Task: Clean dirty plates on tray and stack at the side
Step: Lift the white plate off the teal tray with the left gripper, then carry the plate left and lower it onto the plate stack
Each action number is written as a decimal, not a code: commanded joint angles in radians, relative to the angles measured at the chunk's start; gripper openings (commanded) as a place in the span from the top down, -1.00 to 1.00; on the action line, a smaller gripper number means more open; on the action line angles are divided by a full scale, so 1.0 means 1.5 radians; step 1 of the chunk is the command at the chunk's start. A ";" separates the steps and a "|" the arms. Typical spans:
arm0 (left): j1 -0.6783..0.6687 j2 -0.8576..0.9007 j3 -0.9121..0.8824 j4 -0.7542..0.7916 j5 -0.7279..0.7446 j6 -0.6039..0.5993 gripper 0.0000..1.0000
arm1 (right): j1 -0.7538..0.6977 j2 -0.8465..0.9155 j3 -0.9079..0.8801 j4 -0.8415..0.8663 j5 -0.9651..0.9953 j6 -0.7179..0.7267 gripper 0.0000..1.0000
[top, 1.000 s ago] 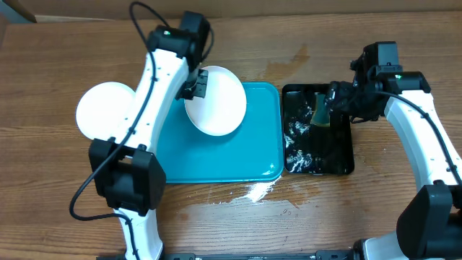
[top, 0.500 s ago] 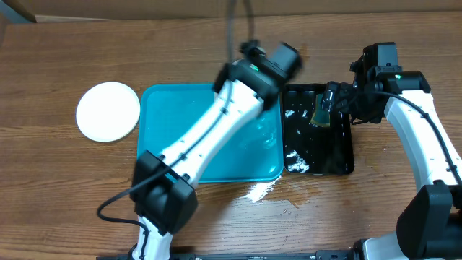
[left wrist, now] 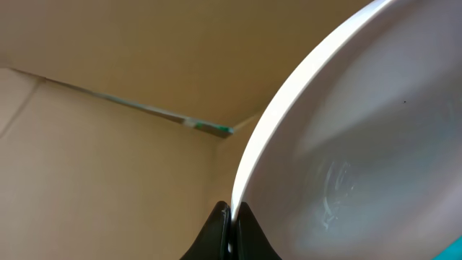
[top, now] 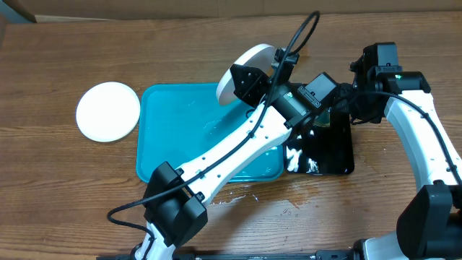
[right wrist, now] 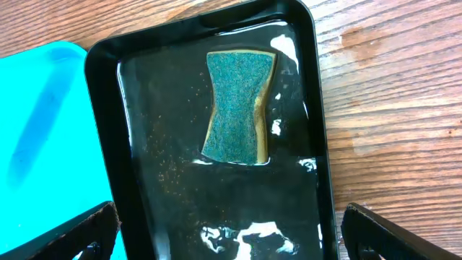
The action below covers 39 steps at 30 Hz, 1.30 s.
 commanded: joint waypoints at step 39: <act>0.805 -0.037 0.037 -0.058 0.960 0.100 0.91 | 0.002 -0.014 0.011 0.001 -0.004 0.000 -1.00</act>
